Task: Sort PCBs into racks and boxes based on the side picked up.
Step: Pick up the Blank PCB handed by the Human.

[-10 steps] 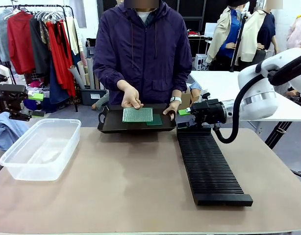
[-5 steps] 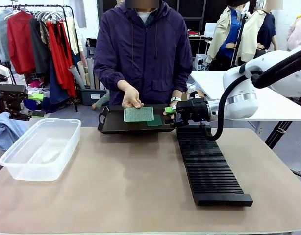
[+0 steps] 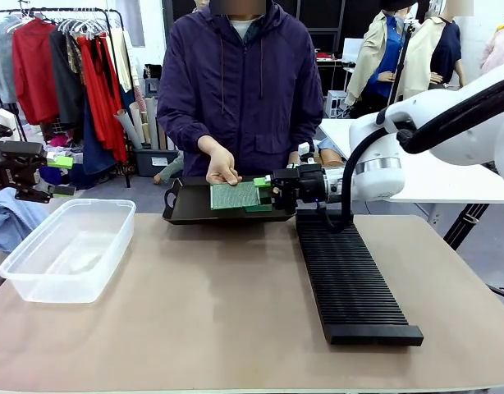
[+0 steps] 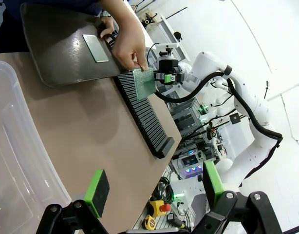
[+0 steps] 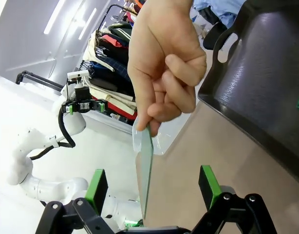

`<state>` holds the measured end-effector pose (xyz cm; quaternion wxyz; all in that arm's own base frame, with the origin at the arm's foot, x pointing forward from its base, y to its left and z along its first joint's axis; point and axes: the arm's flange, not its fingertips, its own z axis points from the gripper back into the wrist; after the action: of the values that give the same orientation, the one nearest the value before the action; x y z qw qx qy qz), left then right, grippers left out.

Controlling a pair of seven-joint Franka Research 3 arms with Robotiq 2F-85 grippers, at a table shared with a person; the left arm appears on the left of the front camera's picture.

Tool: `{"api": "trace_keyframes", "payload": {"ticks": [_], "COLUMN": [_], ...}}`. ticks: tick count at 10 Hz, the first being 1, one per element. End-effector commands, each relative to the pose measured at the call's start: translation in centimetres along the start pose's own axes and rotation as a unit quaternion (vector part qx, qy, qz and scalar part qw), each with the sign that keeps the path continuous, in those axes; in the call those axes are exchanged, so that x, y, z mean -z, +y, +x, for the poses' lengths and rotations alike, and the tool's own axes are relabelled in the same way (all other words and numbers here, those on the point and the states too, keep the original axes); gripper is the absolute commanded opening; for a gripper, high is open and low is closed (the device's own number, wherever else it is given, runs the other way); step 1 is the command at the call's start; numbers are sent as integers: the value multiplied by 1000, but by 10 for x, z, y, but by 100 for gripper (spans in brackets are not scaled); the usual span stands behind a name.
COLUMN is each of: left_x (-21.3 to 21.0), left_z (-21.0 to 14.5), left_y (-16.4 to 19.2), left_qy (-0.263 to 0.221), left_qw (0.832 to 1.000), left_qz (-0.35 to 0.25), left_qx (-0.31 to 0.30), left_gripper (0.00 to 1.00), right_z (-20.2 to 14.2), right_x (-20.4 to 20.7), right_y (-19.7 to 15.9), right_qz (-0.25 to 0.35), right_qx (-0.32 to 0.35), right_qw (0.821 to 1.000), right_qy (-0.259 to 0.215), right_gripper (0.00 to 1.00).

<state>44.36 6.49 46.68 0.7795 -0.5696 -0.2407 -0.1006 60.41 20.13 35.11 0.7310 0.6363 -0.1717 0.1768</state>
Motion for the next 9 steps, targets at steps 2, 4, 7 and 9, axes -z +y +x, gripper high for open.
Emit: {"api": "trace_keyframes", "payload": {"ticks": [2, 4, 7, 9], "left_x": [-1, -1, -1, -1], "left_z": [0, 0, 0, 0], "left_y": [-2, -2, -2, -2], "left_qy": [0, 0, 0, 0], "left_qw": [1000, 1000, 1000, 1000], "left_qz": [0, 0, 0, 0], "left_qx": [-4, -4, -4, -4], "left_gripper": [100, 100, 100, 100], "right_z": [9, 11, 15, 15], "right_x": [22, 30, 35, 36], "right_y": [-4, -5, -7, -7], "right_qz": [1, -5, -9, -9], "right_qx": [-16, -15, -5, -5], "right_qw": [1000, 1000, 1000, 1000], "right_qy": [-27, -23, -24, -21], "right_gripper": [100, 100, 98, 83]}}
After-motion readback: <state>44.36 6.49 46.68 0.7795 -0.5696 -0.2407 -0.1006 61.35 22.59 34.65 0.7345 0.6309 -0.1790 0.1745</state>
